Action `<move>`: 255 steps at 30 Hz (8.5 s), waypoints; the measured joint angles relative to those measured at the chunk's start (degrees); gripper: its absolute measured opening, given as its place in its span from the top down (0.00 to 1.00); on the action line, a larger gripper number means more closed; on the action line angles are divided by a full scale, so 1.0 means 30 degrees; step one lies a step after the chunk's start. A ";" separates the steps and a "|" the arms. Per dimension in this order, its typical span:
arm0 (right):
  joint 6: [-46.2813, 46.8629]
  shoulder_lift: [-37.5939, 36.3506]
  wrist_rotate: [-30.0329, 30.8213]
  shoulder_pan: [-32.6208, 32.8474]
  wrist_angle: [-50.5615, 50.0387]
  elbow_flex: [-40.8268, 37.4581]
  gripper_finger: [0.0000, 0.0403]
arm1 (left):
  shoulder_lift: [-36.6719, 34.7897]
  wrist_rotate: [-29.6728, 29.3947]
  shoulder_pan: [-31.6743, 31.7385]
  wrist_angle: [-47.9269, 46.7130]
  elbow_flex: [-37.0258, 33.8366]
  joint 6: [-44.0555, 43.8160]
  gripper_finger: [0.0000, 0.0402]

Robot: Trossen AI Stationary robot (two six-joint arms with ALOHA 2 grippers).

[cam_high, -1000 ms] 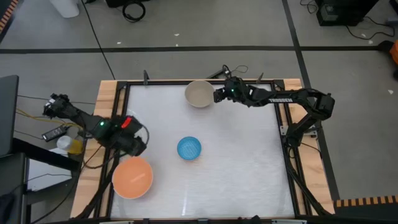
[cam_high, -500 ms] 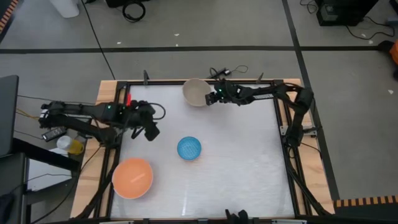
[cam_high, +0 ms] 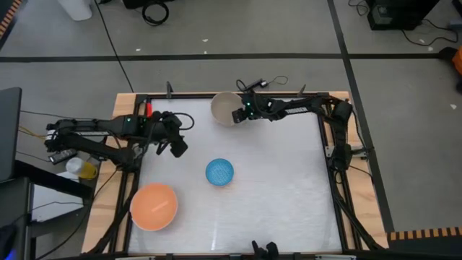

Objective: Nest bowls inside each other
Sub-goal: Stack the gray bowl on top of the orange bowl, then stack the blue bowl on top of the white bowl

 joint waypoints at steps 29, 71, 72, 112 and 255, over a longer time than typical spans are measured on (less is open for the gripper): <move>-0.6489 -0.3256 1.0334 0.8276 0.0904 0.0014 0.97 | 0.2604 -0.0609 -0.0157 0.5527 0.0007 0.2784 0.43; -0.6469 -0.8701 0.1852 1.1678 0.0814 0.0034 0.25 | 0.2465 0.2392 -0.1825 -0.8977 0.5790 0.2022 0.98; -0.6653 -0.8712 0.1879 1.1937 0.0788 0.0029 0.24 | 0.2411 0.3284 -0.1973 -0.9198 0.5799 0.2424 0.98; -0.4270 -0.5907 0.1955 1.0331 -0.2307 -0.0459 0.23 | 0.2226 1.3430 -1.0135 -0.5028 -0.1194 -0.5637 0.58; -0.8217 -0.6446 1.5140 1.7296 -0.1000 0.1238 0.48 | 0.4313 0.6782 -1.1940 -0.9066 0.5243 -0.5218 0.97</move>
